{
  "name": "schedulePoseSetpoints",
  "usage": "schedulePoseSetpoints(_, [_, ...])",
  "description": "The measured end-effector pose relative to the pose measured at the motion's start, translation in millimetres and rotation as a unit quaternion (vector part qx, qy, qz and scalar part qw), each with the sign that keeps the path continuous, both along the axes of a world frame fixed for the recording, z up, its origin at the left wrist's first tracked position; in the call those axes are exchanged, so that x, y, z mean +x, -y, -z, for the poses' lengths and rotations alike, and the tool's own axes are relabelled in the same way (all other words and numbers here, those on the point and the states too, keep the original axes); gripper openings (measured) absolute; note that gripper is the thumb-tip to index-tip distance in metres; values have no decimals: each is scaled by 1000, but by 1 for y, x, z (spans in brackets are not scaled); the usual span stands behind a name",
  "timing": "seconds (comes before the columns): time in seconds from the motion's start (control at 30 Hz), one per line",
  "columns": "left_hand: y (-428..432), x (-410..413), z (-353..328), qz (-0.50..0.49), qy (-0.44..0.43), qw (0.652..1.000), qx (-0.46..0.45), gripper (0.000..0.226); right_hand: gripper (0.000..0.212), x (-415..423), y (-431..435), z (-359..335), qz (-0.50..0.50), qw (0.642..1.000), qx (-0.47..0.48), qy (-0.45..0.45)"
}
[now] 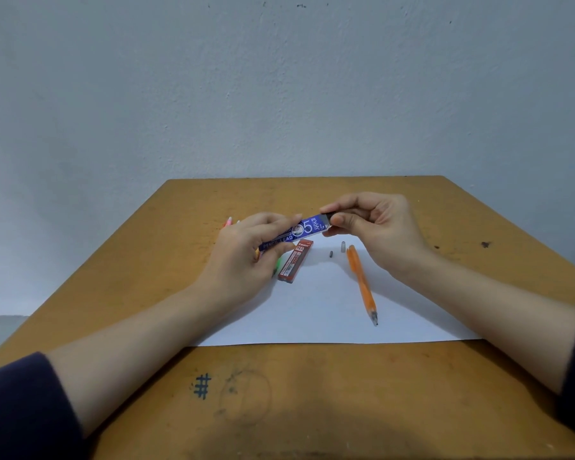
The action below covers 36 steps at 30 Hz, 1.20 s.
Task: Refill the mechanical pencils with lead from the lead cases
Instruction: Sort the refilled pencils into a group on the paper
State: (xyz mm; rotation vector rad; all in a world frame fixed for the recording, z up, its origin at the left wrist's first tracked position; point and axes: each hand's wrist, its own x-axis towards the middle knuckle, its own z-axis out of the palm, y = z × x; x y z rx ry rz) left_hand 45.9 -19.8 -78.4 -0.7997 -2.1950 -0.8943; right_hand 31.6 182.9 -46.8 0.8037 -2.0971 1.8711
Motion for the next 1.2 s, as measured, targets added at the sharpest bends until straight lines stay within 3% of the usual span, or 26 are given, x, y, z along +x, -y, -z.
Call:
schedulePoseSetpoints(0.23, [-2,3,-2,4,8,1000,29,38,11,0,2,4,-31,996,-68,47])
schedulePoseSetpoints(0.4, [-4,4,-3,17,-5,998,53,39,31,3,9,8,-47,993,-94,48])
schedulePoseSetpoints(0.5, [-7,8,-2,15,5,998,57,38,30,5,14,11,-41,994,-98,33])
schedulePoseSetpoints(0.63, [-12,12,-1,46,112,986,115,37,26,9,16,10,-43,994,-100,19])
schedulePoseSetpoints(0.73, [-20,23,-8,80,220,957,174,33,23,11,18,9,-53,988,-145,24])
schedulePoseSetpoints(0.87, [-20,26,-11,139,291,918,230,50,21,11,17,7,-44,989,-134,-32])
schedulePoseSetpoints(0.93, [-21,24,-13,167,346,874,299,56,24,10,15,6,-32,992,-105,-63])
schedulePoseSetpoints(1.07, [-23,24,-22,200,488,707,471,62,32,4,10,9,51,990,4,-132])
schedulePoseSetpoints(1.13, [-20,26,-26,225,538,628,516,68,37,-4,5,11,114,971,90,-192])
schedulePoseSetpoints(1.2, [-14,27,-30,257,559,560,554,70,43,-11,0,12,159,928,187,-280])
